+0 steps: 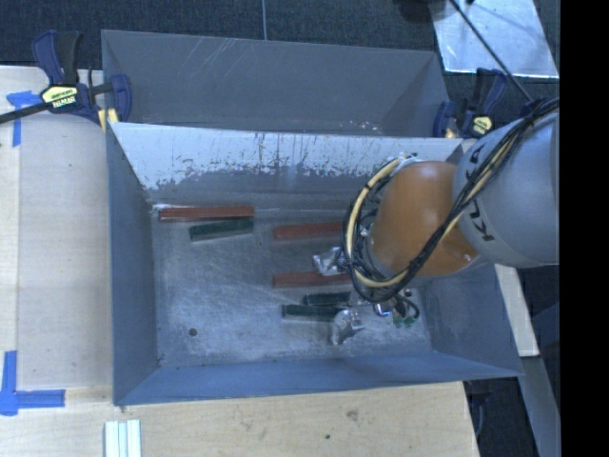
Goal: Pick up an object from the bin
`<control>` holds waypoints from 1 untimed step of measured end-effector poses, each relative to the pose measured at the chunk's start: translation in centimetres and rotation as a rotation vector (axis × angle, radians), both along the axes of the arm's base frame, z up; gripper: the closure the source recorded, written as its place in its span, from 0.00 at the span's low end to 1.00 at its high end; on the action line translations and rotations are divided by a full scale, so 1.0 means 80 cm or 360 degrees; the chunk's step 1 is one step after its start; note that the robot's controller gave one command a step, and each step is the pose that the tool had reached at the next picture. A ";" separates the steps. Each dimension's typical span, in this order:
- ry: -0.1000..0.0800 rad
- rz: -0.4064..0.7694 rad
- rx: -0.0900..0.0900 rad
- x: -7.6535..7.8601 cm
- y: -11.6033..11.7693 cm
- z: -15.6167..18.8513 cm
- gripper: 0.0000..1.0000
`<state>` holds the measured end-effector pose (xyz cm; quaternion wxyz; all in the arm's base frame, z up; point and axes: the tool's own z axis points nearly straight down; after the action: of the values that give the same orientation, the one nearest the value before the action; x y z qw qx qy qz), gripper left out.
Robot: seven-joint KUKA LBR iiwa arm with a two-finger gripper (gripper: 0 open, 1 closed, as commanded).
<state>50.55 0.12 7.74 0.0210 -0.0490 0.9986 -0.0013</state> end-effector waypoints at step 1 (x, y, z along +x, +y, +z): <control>0.0034 0.0012 -0.0001 -0.001 -0.002 0.012 1.00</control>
Offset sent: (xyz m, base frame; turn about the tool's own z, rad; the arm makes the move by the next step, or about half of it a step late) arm 0.0000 0.0000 0.0000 0.0000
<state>50.47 -0.06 8.70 0.0104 -0.0530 0.9985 -0.0009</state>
